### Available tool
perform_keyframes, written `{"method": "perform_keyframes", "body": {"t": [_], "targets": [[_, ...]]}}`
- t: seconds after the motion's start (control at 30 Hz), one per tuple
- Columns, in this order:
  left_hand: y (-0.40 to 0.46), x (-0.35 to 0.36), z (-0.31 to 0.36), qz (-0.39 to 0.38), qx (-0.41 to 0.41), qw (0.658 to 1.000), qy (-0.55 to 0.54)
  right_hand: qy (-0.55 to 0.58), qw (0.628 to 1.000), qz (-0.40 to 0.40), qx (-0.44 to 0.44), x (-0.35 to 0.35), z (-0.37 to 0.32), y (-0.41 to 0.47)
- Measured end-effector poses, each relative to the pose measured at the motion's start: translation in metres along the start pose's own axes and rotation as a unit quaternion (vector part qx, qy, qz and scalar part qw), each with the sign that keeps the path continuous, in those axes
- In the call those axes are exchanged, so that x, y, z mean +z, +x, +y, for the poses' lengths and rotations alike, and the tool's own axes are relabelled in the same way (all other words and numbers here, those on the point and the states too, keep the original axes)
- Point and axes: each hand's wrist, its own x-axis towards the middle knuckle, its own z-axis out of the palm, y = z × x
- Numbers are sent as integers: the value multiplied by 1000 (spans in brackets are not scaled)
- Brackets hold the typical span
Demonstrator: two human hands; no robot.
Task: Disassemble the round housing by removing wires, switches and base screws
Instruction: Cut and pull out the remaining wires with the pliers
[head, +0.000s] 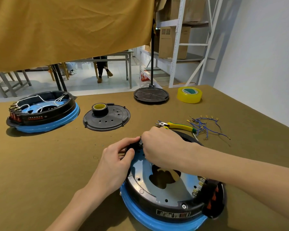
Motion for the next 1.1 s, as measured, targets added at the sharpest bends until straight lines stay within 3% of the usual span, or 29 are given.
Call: {"method": "perform_keyframes", "body": {"t": [0.2,0.5,0.63,0.8,0.97,1.1], "targets": [[0,0,0,3,5,1000,11,8,1000,-9,-28,-3,5,5],[3,-3,-1,-1,8,999,33,162,976,142,-33,32,15,-15],[3,-3,-2,0,7,999,39,130,985,116,-11,32,11,-15],[4,-3,-2,-7,5,1000,30,138,990,13,5,2,12,4],[4,-2,-4,-1,7,999,38,164,981,103,20,30,7,-14],[4,-3,-4,-1,7,999,38,176,978,114,19,32,7,-15]]}}
